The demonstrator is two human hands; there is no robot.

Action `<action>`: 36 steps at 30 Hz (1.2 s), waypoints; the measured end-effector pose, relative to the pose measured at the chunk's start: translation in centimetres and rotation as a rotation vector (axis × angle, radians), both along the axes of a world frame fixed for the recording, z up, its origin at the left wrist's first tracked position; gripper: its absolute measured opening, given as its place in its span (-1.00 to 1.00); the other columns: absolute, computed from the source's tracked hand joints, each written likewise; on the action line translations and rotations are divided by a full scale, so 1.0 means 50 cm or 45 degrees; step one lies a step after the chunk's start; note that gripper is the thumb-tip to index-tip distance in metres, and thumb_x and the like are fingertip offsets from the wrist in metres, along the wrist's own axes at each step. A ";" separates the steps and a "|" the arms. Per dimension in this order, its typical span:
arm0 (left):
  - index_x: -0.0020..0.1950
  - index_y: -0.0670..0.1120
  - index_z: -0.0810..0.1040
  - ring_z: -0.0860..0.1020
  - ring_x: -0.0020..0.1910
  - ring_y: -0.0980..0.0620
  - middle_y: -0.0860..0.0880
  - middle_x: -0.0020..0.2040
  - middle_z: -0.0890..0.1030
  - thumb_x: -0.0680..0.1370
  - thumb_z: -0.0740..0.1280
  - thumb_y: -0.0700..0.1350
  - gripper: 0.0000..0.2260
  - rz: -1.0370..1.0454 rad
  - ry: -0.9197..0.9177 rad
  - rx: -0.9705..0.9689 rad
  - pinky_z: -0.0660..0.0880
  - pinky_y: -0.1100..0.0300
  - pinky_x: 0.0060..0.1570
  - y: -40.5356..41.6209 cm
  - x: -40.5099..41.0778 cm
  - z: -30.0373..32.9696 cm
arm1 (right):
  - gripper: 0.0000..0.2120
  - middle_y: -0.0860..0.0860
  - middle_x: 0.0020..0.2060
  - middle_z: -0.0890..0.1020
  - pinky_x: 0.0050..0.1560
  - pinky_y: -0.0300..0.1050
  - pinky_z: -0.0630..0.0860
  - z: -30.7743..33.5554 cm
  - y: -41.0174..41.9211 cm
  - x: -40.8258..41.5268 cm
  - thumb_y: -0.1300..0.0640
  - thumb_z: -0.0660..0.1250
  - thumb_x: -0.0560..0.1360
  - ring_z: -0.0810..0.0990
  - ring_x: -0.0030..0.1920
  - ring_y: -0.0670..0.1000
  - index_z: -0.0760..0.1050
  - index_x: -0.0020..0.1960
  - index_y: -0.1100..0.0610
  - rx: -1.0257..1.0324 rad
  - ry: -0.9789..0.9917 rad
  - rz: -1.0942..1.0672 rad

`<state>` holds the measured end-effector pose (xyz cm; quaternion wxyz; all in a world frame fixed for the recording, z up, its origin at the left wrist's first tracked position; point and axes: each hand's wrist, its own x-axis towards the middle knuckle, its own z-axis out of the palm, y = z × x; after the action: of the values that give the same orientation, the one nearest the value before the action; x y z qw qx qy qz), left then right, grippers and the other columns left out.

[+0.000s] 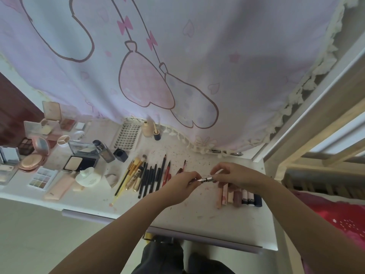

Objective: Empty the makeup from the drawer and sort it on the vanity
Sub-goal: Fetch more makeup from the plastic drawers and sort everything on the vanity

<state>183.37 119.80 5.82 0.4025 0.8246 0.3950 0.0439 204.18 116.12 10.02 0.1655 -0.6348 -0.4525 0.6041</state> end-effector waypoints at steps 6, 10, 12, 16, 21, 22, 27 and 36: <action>0.12 -0.01 0.49 0.43 -0.34 0.10 0.06 -0.23 0.51 0.62 0.16 -0.03 -0.83 -0.051 0.052 0.028 0.40 0.21 -0.31 0.000 -0.006 0.003 | -0.77 -0.10 -0.27 0.64 -0.39 -0.34 0.42 0.001 0.000 0.002 0.03 0.18 0.60 0.52 -0.35 -0.18 0.56 -0.12 0.05 0.011 -0.289 0.275; 0.19 -0.02 0.49 0.51 -0.20 0.12 0.08 -0.12 0.54 0.62 0.17 -0.02 -0.79 -0.034 0.105 0.022 0.48 0.26 -0.19 0.008 -0.043 0.000 | -0.87 -0.07 -0.20 0.66 -0.20 -0.24 0.51 0.005 -0.001 0.029 0.14 0.21 0.59 0.57 -0.30 -0.19 0.53 -0.01 0.06 -0.103 -0.216 0.351; 0.19 0.00 0.49 0.49 -0.19 0.19 0.12 -0.13 0.51 0.62 0.17 -0.03 -0.80 0.005 0.128 0.035 0.41 0.34 -0.21 0.015 -0.069 -0.006 | -0.88 -0.04 -0.18 0.65 -0.22 -0.25 0.52 0.005 0.000 0.041 0.19 0.20 0.59 0.58 -0.31 -0.19 0.51 0.02 0.08 -0.120 -0.200 0.335; 0.14 0.02 0.46 0.55 -0.15 0.13 0.09 -0.10 0.57 0.63 0.16 -0.07 -0.85 0.346 0.004 -0.068 0.45 0.32 -0.16 0.047 -0.136 -0.014 | -0.82 0.03 -0.15 0.65 -0.27 -0.24 0.55 0.000 0.013 0.045 0.26 0.21 0.58 0.65 -0.22 -0.12 0.51 0.11 0.08 -0.112 0.073 0.015; 0.18 -0.02 0.39 0.57 -0.08 0.12 0.12 0.09 0.58 0.63 0.15 -0.04 -0.84 0.664 -0.232 -0.147 0.45 0.34 -0.15 0.092 -0.132 -0.005 | -0.86 -0.04 -0.07 0.68 -0.07 -0.17 0.60 -0.038 0.049 -0.068 0.21 0.21 0.60 0.66 0.01 -0.07 0.48 0.11 0.16 0.108 0.338 -0.239; 0.15 -0.01 0.39 0.54 -0.22 0.17 0.14 0.06 0.58 0.63 0.14 -0.02 -0.86 0.695 -0.268 -0.137 0.42 0.39 -0.25 0.106 -0.127 -0.004 | -0.89 -0.09 -0.06 0.69 -0.03 -0.21 0.57 -0.051 0.062 -0.097 0.20 0.21 0.59 0.65 0.03 -0.10 0.46 0.10 0.14 0.204 0.250 -0.240; 0.12 -0.07 0.50 0.54 -0.17 0.17 -0.01 -0.03 0.61 0.59 0.24 -0.11 -0.86 0.848 -0.403 -0.009 0.41 0.40 -0.18 0.177 -0.102 -0.017 | -0.85 -0.09 -0.03 0.55 -0.13 -0.47 0.35 -0.114 0.143 -0.188 0.15 0.32 0.52 0.52 -0.06 -0.21 0.50 0.08 0.04 0.621 -0.292 -0.334; 0.13 0.01 0.51 0.53 -0.05 0.10 0.06 0.05 0.54 0.56 0.28 -0.05 -0.84 0.701 -0.230 0.182 0.51 0.16 -0.02 0.267 -0.083 -0.101 | -0.94 0.06 -0.10 0.55 -0.03 -0.01 0.50 -0.193 0.251 -0.233 0.24 0.26 0.52 0.52 -0.08 0.05 0.50 -0.04 0.17 0.743 -0.615 -0.255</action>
<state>179.20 133.17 0.75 0.3498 0.7054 0.5623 0.2525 192.52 128.67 0.35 0.2861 -0.7260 -0.5669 0.2640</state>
